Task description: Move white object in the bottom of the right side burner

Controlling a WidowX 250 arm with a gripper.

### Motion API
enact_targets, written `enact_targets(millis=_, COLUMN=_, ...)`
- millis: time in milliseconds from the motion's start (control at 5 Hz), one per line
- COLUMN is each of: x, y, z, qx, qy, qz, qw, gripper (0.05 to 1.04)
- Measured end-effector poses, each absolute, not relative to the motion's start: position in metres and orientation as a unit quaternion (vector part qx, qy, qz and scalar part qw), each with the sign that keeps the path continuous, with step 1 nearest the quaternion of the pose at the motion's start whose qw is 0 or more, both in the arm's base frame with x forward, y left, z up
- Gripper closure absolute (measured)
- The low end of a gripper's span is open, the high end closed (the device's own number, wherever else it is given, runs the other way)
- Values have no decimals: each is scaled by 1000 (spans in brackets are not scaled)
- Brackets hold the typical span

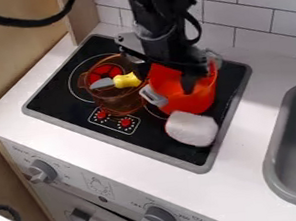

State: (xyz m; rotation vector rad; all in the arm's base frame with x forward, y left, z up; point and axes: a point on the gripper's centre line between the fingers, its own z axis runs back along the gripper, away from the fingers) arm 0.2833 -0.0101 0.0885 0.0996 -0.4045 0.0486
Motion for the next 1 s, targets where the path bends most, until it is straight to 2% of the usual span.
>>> enact_targets(millis=200, x=279, y=-3, z=88, qx=58, qy=-180, qz=19, qw=982, gripper=83)
enact_targets(millis=600, x=272, y=16, z=95, qx=106, qy=-163, qz=-6, qw=981, gripper=83)
enact_targets(millis=1000, x=275, y=42, z=101, qx=118, qy=-157, qz=-49, qw=979, gripper=83)
